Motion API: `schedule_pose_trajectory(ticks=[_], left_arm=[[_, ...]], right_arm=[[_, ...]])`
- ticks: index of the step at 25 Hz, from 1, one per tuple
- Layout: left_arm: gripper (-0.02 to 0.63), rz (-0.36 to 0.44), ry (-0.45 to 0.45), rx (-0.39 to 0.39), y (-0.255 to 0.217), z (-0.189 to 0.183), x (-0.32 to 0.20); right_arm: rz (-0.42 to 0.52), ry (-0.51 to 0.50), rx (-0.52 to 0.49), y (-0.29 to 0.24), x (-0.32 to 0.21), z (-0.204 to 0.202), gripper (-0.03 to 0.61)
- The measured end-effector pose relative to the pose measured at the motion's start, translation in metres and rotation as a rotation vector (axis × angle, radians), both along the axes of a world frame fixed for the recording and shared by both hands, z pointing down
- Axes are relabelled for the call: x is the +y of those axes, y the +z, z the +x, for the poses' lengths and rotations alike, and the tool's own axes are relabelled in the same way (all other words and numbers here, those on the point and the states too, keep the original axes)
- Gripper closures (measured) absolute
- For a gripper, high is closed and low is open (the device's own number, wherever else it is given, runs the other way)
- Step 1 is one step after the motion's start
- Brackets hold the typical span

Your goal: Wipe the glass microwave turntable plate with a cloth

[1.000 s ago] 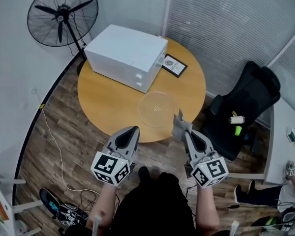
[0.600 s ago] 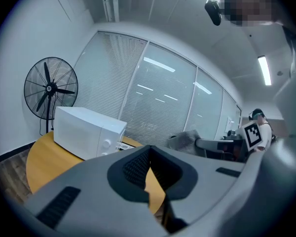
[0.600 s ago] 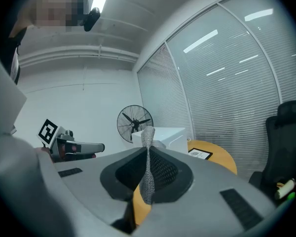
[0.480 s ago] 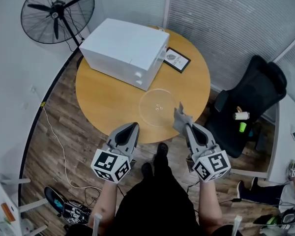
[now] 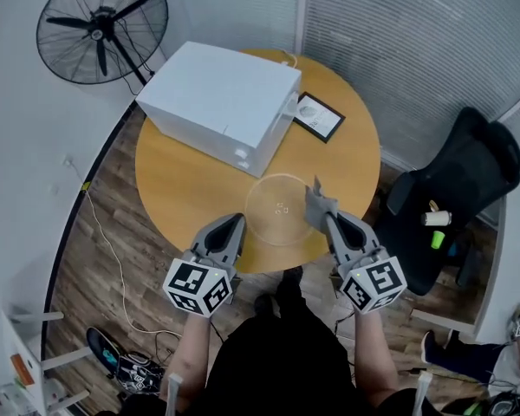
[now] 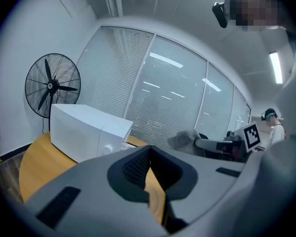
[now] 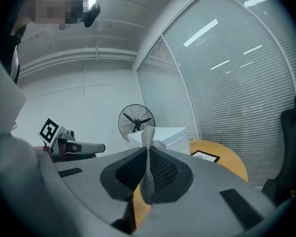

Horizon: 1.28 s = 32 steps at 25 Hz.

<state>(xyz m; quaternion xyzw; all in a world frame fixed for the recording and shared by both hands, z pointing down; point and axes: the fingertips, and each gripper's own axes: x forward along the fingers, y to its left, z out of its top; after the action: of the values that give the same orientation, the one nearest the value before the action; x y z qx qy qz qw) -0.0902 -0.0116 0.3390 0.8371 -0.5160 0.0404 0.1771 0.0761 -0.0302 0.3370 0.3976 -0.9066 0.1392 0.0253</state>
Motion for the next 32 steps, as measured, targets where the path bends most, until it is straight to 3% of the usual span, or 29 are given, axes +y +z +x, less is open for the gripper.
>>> schedule_pose_trajectory(ticks=[11,15,23,32], left_arm=[[0.617,-0.171,-0.102,0.066,0.057,0.007,-0.042],[0.617,-0.237,-0.125,0.045,0.083,0.008,-0.043],[0.615,-0.362,-0.115,0.056,0.137,0.003,-0.042],[0.583,-0.509,-0.071,0.085,0.204,-0.017,-0.038]], right_arm=[[-0.060,-0.091,0.003,0.033,-0.059,0.006,0.557],[-0.083,-0.112,0.023,0.049,-0.070,0.002,0.556],[-0.140,-0.123,0.075,0.090,-0.080,-0.010,0.557],[-0.179,-0.065,0.123,0.117,-0.084,-0.022,0.556]])
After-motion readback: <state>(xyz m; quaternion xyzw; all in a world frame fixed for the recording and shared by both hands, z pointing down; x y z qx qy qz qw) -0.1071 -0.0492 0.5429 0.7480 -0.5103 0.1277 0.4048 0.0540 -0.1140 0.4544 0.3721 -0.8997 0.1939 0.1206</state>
